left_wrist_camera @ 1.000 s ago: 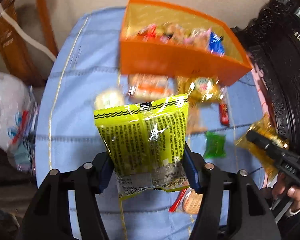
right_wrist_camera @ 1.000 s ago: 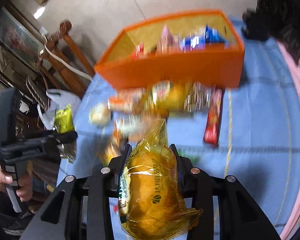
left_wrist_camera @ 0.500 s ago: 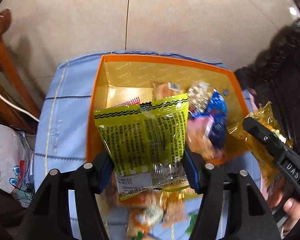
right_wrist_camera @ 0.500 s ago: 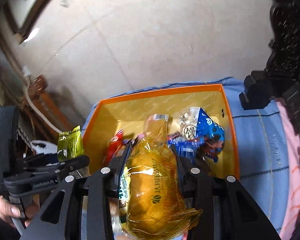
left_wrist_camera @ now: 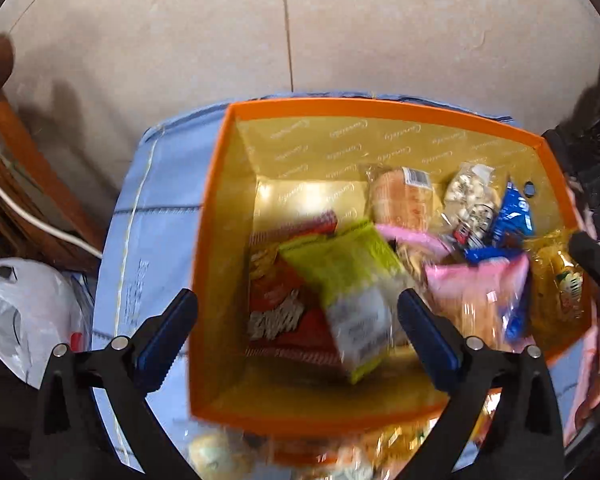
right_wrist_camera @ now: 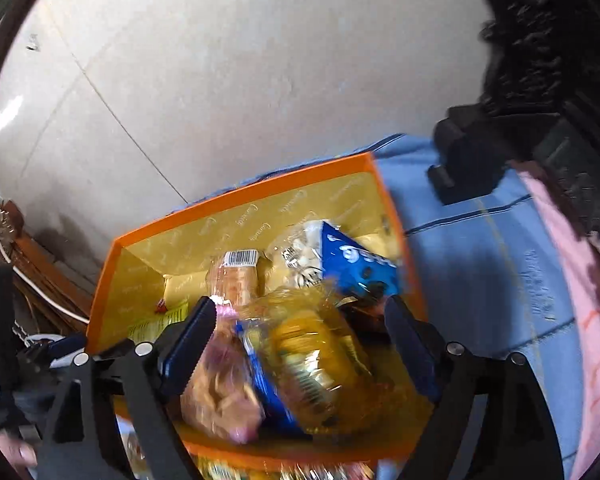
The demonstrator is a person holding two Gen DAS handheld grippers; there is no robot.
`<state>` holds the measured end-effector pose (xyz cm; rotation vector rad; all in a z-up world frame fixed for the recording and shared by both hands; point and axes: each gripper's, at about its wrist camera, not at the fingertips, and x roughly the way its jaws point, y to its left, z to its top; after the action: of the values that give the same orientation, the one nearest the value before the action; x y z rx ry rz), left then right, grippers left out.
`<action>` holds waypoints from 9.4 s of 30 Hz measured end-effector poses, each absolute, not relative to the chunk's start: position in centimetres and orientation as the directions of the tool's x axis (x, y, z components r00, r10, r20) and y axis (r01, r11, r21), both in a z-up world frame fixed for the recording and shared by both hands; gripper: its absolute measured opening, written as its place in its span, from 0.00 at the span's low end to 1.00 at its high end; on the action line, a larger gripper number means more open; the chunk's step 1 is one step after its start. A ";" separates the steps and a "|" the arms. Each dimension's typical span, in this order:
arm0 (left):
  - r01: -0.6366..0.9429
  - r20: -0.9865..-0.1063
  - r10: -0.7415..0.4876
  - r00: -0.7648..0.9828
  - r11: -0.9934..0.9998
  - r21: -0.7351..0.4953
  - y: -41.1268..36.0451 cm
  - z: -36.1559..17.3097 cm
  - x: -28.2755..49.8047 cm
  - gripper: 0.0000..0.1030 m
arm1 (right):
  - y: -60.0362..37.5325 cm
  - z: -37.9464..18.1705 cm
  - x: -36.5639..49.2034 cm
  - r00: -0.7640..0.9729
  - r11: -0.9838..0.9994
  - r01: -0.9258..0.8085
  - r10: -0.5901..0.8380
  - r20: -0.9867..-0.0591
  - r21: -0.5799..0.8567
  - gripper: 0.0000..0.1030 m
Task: Organize snacks
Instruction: 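Drop the wafer bag and yellow bread bag into the orange box, then grasp cracker pack with left tool while right tool grasps round bun in red-edged wrapper, then carry cracker pack and bun over the orange box and open both tools, then grasp wrapped round bread roll with left tool while right tool grasps green packet, then open both tools over the orange box to drop roll and green packet, then grasp clear-wrapped round yellow cake with left tool while right tool grasps peanut bag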
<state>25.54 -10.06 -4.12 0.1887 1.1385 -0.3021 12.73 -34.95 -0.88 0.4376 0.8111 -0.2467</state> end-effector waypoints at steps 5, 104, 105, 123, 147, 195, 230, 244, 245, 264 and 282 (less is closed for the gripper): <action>0.324 -0.890 -0.161 0.426 0.946 -0.015 -5.3 -2.4 20.7 0.95 | -32.2 0.1 4.2 0.673 0.932 0.319 -0.093 -0.734 0.174 0.96; 0.299 -0.877 -0.181 0.446 0.953 -0.045 -8.8 2.6 20.1 0.45 | -31.3 1.2 10.4 0.666 0.946 0.161 0.106 -0.738 0.282 0.72; 0.298 -0.878 -0.186 0.441 0.953 -0.052 -9.3 2.3 20.9 0.45 | -31.6 1.0 11.1 0.665 0.941 0.169 0.109 -0.739 0.292 0.72; 0.300 -0.882 -0.110 0.458 0.953 0.037 -11.8 -2.7 23.9 0.95 | -32.1 -3.0 12.4 0.646 0.897 0.286 0.080 -0.759 0.337 0.86; 0.350 -0.969 -0.064 0.237 0.936 0.023 -1.0 -11.8 8.7 0.95 | -24.7 -9.8 -6.6 0.344 0.867 0.447 0.063 -0.937 0.222 0.94; 0.368 -0.888 -0.282 0.363 0.919 -0.142 -2.3 -0.4 8.9 0.36 | -27.7 -1.7 0.5 0.530 0.949 0.191 0.116 -0.840 0.252 0.31; 0.366 -0.856 -0.162 0.491 0.930 0.034 -10.1 0.3 19.8 0.93 | -33.7 -2.3 8.1 0.645 0.847 0.390 0.029 -0.764 0.361 0.91; 0.270 -0.919 -0.052 0.390 0.961 0.060 -2.9 -5.0 14.0 0.94 | -30.2 -5.7 0.6 0.525 0.851 0.392 0.103 -0.845 0.348 0.93; 0.254 -0.925 -0.043 0.377 0.965 0.058 -2.2 -5.7 13.9 0.94 | -30.0 -6.4 -0.1 0.507 0.844 0.401 0.119 -0.854 0.356 0.93; 0.140 -0.981 -0.043 0.191 0.990 -0.016 3.0 -13.8 16.6 0.55 | -27.9 -10.6 -0.9 0.383 0.839 0.434 0.156 -0.910 0.327 0.93; 0.158 -0.982 -0.083 0.169 0.986 -0.057 2.9 -12.2 13.9 0.53 | -18.3 -13.6 7.4 0.260 0.975 0.091 0.176 -0.949 0.205 0.36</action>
<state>13.88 2.87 -12.22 0.0635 1.3910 -0.1718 7.41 -18.31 -13.57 0.2361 1.3100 0.0583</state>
